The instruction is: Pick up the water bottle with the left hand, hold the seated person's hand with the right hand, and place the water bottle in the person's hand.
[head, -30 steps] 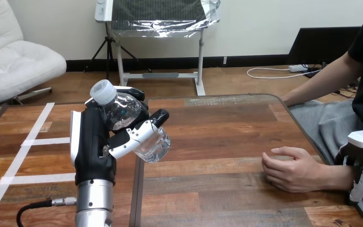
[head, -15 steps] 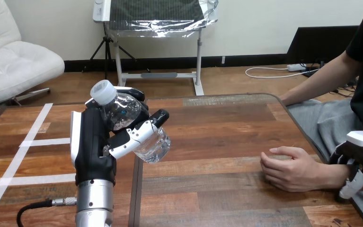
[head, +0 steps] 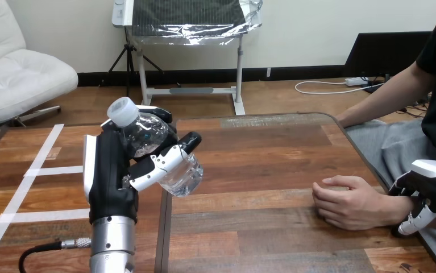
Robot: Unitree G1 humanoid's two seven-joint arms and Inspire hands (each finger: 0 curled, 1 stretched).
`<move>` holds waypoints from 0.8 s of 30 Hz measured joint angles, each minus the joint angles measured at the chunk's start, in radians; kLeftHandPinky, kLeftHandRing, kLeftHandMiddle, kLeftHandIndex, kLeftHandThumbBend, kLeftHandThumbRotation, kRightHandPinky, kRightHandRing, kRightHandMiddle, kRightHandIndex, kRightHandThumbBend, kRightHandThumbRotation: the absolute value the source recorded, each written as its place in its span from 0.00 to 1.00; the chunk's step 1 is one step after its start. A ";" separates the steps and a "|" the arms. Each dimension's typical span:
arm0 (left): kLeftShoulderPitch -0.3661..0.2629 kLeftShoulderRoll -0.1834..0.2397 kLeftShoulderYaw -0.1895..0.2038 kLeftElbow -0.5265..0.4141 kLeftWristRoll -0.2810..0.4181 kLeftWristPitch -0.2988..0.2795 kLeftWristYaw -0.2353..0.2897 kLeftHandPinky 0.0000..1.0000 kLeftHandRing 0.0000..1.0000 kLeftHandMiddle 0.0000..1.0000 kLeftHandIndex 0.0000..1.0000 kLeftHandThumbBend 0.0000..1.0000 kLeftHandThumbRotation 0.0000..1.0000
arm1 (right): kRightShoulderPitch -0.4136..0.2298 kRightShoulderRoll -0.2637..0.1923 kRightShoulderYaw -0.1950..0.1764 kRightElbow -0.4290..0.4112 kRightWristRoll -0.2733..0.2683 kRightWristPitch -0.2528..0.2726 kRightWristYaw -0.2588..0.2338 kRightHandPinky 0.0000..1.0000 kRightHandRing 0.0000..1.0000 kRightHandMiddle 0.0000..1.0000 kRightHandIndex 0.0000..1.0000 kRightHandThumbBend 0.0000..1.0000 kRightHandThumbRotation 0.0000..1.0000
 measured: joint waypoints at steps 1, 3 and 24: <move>0.000 0.000 0.001 0.000 0.000 0.000 0.001 0.39 0.40 0.42 0.46 0.70 0.00 | -0.002 0.002 0.000 0.003 0.000 0.000 0.000 0.66 0.70 0.77 0.77 0.72 0.00; 0.000 0.000 0.001 0.000 0.001 0.000 0.003 0.39 0.40 0.43 0.46 0.70 0.00 | -0.008 0.005 0.001 0.010 -0.001 0.000 0.000 0.66 0.70 0.77 0.77 0.72 0.00; 0.006 0.000 0.002 -0.025 0.015 0.008 0.006 0.36 0.39 0.43 0.46 0.71 0.00 | -0.040 0.026 0.003 0.058 -0.011 -0.002 0.004 0.57 0.64 0.76 0.78 0.70 0.00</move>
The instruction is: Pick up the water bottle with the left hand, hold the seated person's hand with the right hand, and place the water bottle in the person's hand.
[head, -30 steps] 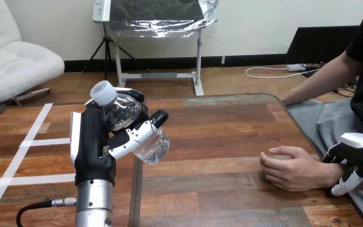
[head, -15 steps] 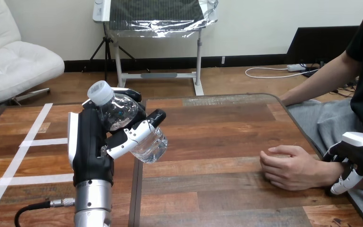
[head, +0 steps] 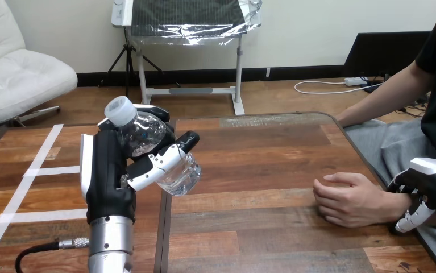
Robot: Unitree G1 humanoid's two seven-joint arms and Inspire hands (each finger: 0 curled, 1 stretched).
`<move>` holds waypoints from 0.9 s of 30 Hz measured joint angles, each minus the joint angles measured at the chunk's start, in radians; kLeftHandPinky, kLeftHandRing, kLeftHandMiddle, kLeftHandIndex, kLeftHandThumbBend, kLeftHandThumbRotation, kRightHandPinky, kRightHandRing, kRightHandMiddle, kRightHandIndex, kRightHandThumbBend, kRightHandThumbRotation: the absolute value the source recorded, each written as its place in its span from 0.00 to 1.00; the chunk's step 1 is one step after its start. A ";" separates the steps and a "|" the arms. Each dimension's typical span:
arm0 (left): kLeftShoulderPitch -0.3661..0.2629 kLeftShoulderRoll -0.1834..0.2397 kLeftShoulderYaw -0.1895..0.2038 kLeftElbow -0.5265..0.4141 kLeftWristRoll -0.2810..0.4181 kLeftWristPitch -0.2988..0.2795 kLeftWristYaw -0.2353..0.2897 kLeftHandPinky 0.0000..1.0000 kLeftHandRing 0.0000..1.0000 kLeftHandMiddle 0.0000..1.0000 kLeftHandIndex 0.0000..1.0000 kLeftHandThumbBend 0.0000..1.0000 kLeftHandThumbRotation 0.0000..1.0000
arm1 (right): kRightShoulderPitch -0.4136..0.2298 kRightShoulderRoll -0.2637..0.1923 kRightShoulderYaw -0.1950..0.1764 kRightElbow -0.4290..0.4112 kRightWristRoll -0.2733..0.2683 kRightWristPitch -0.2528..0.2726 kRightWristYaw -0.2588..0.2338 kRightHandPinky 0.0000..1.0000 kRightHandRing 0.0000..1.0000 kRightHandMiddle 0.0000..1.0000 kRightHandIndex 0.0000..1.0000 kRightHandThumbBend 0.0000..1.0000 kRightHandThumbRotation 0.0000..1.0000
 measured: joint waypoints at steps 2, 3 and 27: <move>0.000 0.000 0.000 -0.005 0.000 0.001 0.000 0.36 0.39 0.43 0.46 0.71 0.00 | -0.001 0.001 0.001 0.001 -0.003 0.000 0.001 0.56 0.64 0.76 0.78 0.69 0.00; 0.001 0.000 0.000 -0.007 0.000 0.001 0.000 0.36 0.39 0.43 0.46 0.71 0.00 | -0.003 0.002 0.003 0.002 -0.004 0.001 0.001 0.55 0.64 0.76 0.78 0.69 0.00; 0.013 0.000 0.000 -0.020 0.001 0.001 -0.002 0.37 0.39 0.43 0.46 0.69 0.00 | -0.070 0.023 0.065 0.047 -0.078 0.013 0.011 0.60 0.66 0.77 0.79 0.69 0.00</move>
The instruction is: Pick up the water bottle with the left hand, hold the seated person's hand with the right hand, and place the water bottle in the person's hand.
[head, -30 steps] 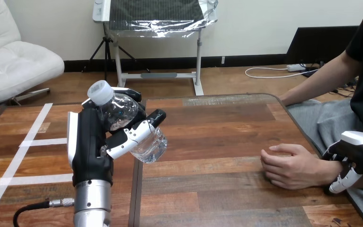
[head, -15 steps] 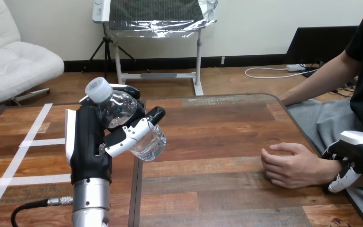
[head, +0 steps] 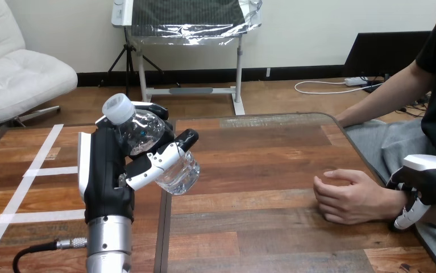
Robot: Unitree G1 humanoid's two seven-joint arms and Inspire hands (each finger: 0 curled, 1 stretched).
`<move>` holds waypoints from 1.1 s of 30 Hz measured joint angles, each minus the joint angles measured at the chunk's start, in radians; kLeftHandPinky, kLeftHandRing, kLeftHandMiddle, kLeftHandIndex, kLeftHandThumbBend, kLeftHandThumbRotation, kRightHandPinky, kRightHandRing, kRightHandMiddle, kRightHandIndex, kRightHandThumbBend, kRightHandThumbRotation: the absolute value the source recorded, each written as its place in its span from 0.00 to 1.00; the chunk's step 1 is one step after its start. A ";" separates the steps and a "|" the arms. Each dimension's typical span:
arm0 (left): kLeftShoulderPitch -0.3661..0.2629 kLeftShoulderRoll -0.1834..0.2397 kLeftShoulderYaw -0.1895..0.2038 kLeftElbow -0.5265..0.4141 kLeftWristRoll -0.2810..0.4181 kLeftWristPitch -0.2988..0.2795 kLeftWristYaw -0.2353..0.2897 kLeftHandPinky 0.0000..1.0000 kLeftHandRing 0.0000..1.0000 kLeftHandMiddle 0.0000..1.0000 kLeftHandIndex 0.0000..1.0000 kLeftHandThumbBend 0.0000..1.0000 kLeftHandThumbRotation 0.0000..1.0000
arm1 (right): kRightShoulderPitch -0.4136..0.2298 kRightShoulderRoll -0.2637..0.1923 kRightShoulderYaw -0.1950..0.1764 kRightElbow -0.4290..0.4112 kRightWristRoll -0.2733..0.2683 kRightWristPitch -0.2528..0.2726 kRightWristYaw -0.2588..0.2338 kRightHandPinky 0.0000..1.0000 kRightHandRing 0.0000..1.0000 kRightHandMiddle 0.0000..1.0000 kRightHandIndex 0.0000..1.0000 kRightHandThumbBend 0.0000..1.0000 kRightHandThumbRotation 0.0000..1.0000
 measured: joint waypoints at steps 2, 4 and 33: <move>0.002 0.000 0.000 -0.001 0.000 0.000 0.000 0.37 0.39 0.43 0.46 0.69 0.00 | 0.000 0.000 0.001 0.000 0.000 0.000 0.000 0.61 0.67 0.78 0.79 0.70 0.00; 0.004 0.000 0.000 -0.001 0.000 0.000 0.000 0.36 0.39 0.43 0.46 0.69 0.00 | 0.000 0.000 0.002 0.000 0.000 0.000 0.001 0.62 0.68 0.78 0.79 0.70 0.00; 0.012 0.000 0.000 -0.001 -0.002 0.003 -0.002 0.36 0.39 0.43 0.47 0.69 0.00 | 0.005 -0.005 0.007 0.003 0.005 -0.027 -0.025 0.57 0.62 0.69 0.70 0.72 0.00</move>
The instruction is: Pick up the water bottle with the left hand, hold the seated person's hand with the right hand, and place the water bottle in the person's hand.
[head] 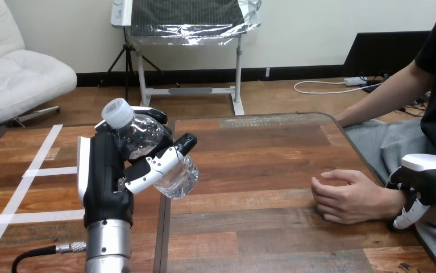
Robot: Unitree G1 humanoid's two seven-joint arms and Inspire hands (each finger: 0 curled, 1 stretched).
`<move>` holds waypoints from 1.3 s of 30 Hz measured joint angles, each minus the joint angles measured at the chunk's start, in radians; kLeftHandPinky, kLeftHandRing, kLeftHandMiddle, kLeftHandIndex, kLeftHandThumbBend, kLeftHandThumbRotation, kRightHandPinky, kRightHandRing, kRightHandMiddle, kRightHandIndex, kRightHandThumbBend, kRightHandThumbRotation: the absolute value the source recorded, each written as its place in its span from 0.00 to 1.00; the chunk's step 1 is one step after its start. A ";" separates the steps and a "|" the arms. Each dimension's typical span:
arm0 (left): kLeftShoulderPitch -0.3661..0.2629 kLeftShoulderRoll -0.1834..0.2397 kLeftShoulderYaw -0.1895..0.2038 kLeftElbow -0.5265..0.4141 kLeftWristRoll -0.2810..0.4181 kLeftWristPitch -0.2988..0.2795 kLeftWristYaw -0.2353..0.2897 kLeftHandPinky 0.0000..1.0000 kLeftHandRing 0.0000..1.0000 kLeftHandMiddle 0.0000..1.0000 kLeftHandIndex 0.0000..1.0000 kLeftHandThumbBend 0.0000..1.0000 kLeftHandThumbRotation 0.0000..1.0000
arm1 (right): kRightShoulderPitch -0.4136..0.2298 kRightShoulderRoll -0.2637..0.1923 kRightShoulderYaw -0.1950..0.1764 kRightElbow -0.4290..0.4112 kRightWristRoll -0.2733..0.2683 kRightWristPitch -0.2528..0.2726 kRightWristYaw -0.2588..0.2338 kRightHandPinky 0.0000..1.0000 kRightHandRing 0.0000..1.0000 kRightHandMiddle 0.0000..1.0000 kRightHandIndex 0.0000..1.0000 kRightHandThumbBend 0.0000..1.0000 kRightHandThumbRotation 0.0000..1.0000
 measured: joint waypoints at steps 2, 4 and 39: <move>0.000 0.000 0.000 0.000 0.000 0.000 0.000 0.36 0.39 0.43 0.47 0.69 0.00 | 0.002 0.000 -0.001 0.000 0.002 0.000 -0.004 0.57 0.62 0.68 0.70 0.71 0.00; 0.000 0.000 0.001 0.000 -0.001 0.000 0.000 0.37 0.39 0.43 0.47 0.69 0.00 | 0.005 0.001 -0.002 0.000 0.004 0.000 -0.010 0.58 0.62 0.68 0.70 0.71 0.00; 0.000 0.000 0.003 0.000 -0.021 0.000 -0.003 0.38 0.39 0.43 0.47 0.68 0.00 | 0.038 0.023 -0.019 0.032 0.020 -0.029 -0.153 0.27 0.37 0.48 0.53 0.63 0.00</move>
